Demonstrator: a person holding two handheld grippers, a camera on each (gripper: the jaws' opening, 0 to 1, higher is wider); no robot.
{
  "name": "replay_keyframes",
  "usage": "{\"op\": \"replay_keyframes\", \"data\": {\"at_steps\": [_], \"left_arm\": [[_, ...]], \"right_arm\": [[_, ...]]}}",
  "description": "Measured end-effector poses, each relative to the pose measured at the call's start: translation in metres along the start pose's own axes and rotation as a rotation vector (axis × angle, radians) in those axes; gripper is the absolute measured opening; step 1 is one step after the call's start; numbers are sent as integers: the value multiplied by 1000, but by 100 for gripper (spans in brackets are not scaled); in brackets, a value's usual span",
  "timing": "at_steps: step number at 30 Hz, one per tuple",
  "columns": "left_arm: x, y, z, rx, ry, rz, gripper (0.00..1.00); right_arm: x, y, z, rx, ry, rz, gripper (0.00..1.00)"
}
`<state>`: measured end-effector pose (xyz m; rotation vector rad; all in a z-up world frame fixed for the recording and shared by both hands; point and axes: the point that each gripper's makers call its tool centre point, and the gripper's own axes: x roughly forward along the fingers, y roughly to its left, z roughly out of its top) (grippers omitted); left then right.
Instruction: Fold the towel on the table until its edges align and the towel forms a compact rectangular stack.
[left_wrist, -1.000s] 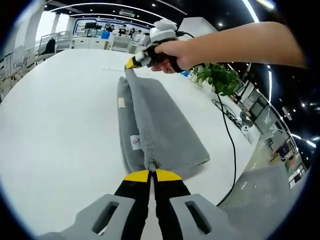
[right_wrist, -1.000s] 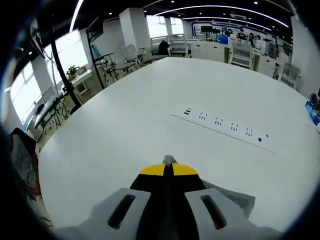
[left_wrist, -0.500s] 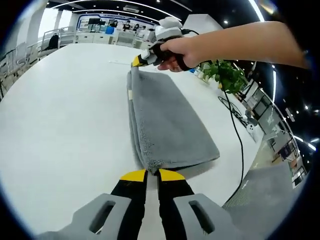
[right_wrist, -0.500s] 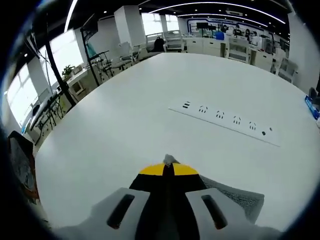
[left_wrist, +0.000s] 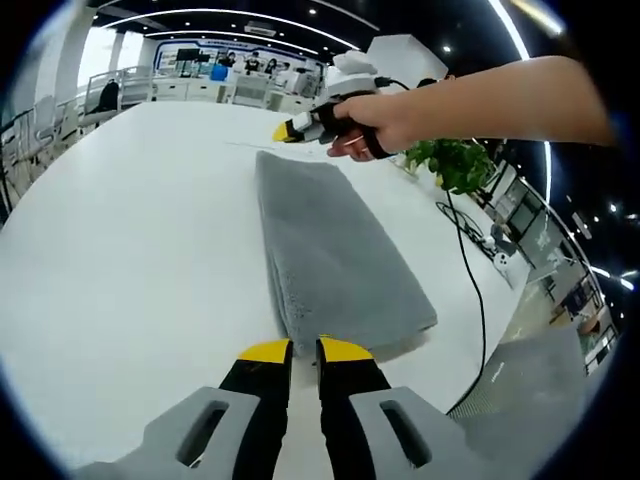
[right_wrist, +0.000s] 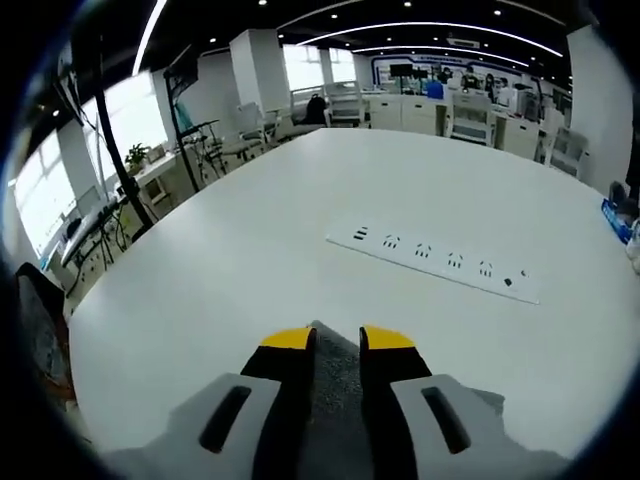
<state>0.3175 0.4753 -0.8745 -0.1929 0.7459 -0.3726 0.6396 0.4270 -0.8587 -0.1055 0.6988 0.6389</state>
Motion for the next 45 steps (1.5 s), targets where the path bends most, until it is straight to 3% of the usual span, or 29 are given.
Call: {"op": "replay_keyframes", "data": {"at_steps": [4,13,19,28,30,37,40,45], "left_arm": [[-3,-1,12,15,-47,-1,10],[12,-18,1,81,7,-38,10],[17,-15,-6,117,39,-29,10],[20,-5,-19,154,105,4,9],[16,-6,-18,154,102,6,9],[14,-15,8,215,50,10,10],[15,-18,14,236,34,7,12],[22,-29,22,254,30,-21,13]], "right_arm": [[-14,-16,1,17,-11,-28,17],[-45,-41,-1,69,-28,-54,18],[-57,-42,4,68,-44,-48,21],[-84,-28,-3,43,-60,-5,22],[-99,-18,-7,39,-64,-2,22],[-120,-22,-11,25,-85,0,22],[-121,-28,-14,8,-82,0,22],[-140,-20,-17,-15,-98,15,24]]}}
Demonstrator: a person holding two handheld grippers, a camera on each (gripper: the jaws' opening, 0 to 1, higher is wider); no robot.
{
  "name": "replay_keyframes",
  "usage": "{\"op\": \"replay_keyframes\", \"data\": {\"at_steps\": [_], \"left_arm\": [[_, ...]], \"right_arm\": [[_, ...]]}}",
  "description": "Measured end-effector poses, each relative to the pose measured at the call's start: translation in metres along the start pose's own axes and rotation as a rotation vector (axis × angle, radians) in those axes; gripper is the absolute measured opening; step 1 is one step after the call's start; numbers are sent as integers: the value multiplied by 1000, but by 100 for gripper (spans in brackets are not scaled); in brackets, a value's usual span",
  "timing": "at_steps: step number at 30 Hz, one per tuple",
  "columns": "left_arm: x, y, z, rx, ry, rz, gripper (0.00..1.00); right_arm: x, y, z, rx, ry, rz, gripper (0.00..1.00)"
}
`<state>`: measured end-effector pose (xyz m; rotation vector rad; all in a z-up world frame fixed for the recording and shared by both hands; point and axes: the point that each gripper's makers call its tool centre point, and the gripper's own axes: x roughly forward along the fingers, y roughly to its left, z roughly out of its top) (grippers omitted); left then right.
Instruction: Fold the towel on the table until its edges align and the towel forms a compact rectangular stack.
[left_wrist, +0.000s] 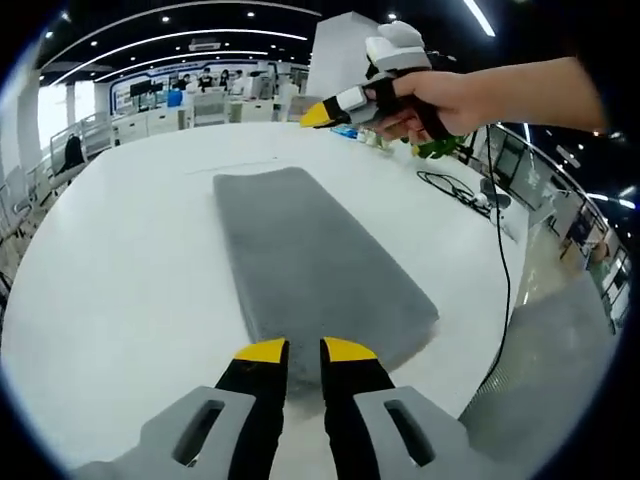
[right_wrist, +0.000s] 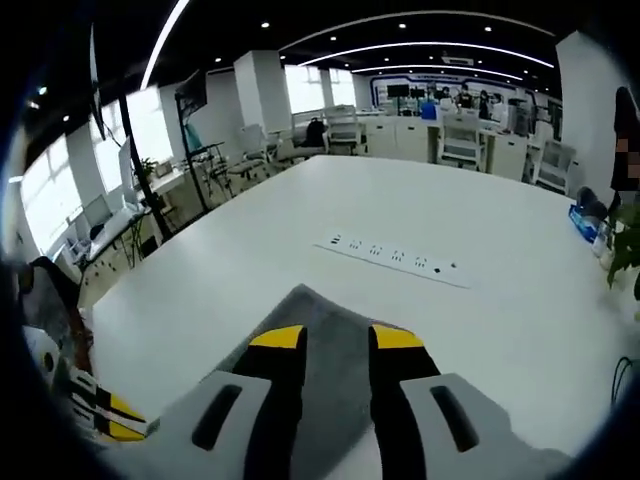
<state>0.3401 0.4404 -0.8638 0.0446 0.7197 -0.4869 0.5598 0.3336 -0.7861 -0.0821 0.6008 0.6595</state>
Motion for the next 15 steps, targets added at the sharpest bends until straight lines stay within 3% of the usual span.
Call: {"op": "replay_keyframes", "data": {"at_steps": [6,15], "left_arm": [[7,-10,11,36,-1,-35,14],[14,-10,20,17,-5,-59,14]], "right_arm": [[-19,3,0,-45,-18,20,25],[-36,1,-19,-137,11,46,25]]}}
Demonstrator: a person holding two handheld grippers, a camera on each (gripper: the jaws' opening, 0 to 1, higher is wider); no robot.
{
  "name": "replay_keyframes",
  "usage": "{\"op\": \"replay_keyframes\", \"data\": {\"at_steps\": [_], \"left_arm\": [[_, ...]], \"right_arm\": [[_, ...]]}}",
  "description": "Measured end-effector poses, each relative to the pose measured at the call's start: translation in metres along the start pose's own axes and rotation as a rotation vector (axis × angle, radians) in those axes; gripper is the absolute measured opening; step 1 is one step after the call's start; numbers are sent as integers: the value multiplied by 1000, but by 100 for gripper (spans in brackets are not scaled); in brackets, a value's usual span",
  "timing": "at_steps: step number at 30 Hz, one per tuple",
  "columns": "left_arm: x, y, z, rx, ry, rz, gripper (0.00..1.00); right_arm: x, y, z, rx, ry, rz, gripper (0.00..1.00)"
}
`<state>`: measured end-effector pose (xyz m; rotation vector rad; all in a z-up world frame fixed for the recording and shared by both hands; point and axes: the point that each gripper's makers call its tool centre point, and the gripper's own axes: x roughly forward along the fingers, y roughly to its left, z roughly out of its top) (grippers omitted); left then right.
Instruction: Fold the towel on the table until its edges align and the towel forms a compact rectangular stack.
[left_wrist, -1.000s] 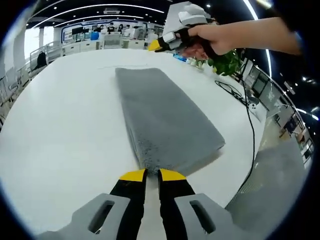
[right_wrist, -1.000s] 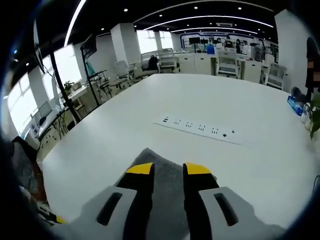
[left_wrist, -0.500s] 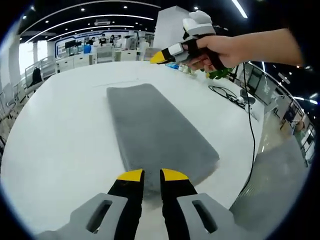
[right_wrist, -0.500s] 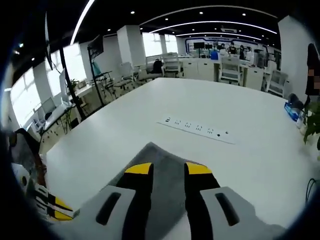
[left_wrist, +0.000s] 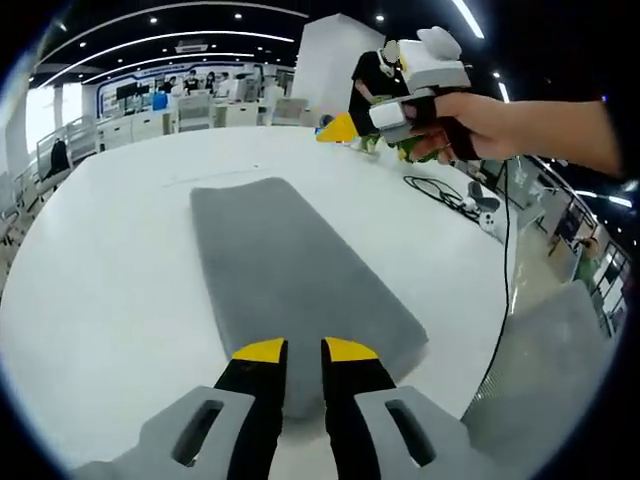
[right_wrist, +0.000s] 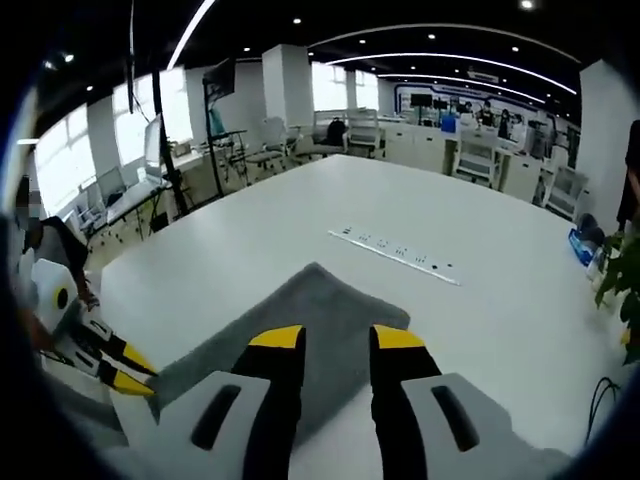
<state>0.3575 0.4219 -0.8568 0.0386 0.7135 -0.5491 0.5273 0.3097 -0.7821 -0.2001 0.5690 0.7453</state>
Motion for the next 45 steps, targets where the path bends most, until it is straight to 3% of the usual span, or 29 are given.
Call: {"op": "replay_keyframes", "data": {"at_steps": [4,11,21,30,38,45], "left_arm": [[2,4,2,23,10,6,14],[6,3,7,40,7,-1,15],[15,1,11,88,3,-15,20],[28,3,3,134,24,-16,22],[40,9,-2,120,41,-38,23],[44,26,-20,120,81,-15,24]], "right_arm": [[-14,9,-11,-54,15,24,25],[-26,11,-12,-81,3,44,24],[-35,34,-48,-104,30,76,22],[-31,60,-73,-121,69,122,21],[-28,74,-90,-144,119,159,19],[-23,90,-108,-152,146,178,18]]}}
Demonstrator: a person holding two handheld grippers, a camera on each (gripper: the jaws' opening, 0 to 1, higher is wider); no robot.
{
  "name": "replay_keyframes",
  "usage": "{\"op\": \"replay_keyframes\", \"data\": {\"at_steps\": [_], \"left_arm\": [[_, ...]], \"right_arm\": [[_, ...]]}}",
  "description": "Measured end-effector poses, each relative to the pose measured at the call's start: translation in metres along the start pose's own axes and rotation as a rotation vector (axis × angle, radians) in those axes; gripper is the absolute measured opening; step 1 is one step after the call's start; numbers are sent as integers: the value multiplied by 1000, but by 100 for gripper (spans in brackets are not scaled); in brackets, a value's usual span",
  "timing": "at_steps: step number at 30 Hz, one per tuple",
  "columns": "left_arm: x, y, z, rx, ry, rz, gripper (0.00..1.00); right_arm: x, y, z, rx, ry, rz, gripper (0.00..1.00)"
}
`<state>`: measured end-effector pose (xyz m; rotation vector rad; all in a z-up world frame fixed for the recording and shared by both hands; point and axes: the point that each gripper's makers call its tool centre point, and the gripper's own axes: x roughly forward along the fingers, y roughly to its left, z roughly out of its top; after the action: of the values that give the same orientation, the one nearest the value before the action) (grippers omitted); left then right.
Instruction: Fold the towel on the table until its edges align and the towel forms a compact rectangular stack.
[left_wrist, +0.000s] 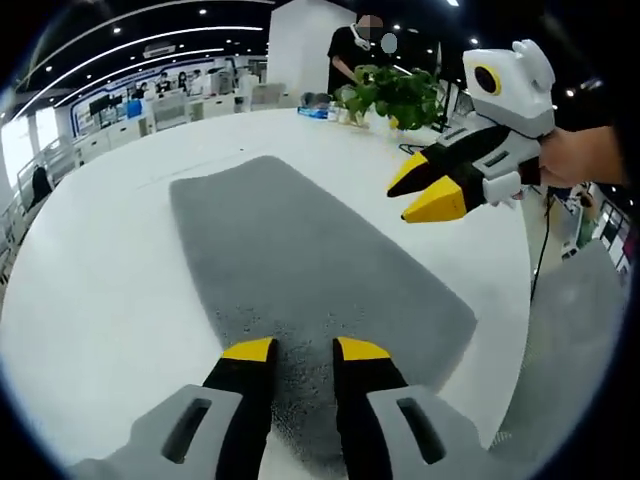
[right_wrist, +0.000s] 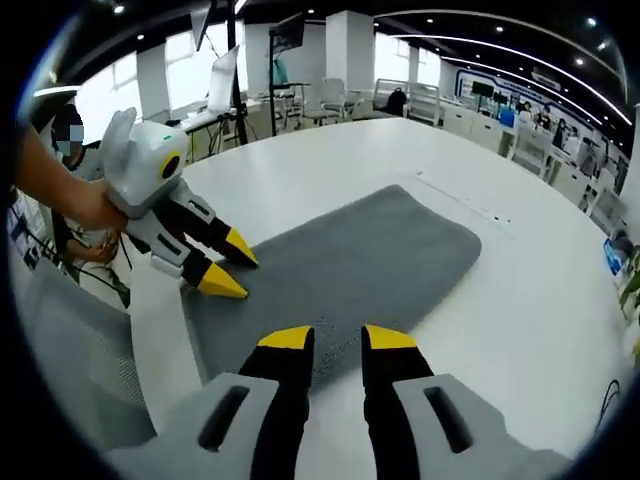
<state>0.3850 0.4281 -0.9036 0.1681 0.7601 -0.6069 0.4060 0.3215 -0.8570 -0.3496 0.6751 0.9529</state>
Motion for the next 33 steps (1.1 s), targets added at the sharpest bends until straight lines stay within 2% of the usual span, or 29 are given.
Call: {"op": "replay_keyframes", "data": {"at_steps": [6,10,12,16,18,21,24,27,33], "left_arm": [[-7,0,5,-11,-38,11,24],[-10,5,3,-25,-40,18,24],[-13,11,3,-40,-53,23,24],[-13,20,-3,-55,-38,30,24],[-13,15,-8,-94,-12,3,24],[-12,14,-10,-36,-13,3,23],[-10,10,-13,-14,-7,-2,23],[-11,8,-12,-12,-3,-3,23],[-9,0,-13,-23,7,-11,23]], "right_arm": [[12,15,-20,-2,51,40,17],[20,25,-31,-14,77,64,17],[22,26,-33,-16,80,66,17],[25,24,-38,-4,91,62,17],[26,21,-42,-26,95,42,15],[27,24,-44,-98,95,45,15],[26,24,-45,-107,104,28,15],[25,24,-48,-154,118,12,14],[22,18,-54,-155,130,7,14]]}}
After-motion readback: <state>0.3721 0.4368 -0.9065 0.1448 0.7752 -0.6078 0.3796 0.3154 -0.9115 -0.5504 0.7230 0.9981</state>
